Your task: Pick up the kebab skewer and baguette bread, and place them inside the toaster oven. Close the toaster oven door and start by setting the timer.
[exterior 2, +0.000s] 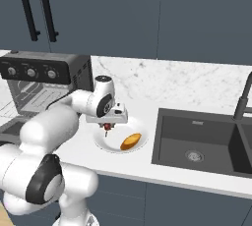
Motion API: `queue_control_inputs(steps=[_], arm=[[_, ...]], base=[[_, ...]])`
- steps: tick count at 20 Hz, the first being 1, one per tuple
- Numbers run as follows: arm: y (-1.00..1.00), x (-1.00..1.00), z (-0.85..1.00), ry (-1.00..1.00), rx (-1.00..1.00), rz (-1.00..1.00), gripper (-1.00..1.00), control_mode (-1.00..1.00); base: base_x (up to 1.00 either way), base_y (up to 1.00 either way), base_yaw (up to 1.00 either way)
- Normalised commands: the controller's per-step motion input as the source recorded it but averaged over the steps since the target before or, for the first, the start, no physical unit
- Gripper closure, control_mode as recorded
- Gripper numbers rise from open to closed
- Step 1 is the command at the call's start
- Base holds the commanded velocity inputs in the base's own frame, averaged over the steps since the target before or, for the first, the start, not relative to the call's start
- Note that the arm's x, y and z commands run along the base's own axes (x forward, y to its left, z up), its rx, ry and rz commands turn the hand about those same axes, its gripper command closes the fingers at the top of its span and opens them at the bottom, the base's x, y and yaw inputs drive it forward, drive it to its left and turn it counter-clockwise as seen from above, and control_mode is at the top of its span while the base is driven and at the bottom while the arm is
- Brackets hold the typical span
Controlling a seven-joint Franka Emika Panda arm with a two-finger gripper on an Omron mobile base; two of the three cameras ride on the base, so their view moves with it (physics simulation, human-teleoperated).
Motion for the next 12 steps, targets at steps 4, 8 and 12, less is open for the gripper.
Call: queue_control_inputs(steps=[4,8,12], arm=[[1.0,-0.71,0.63,0.0,0.0,-0.01,1.0,-1.0],[1.0,-0.5,0.41,-0.01,0.0,-0.07,1.0,-1.0],[1.0,-0.2,0.14,0.0,0.0,-0.13,1.0,-1.0]], base=[[0.0,0.0,0.0],[0.0,0.0,0.0],[0.0,0.0,0.0]])
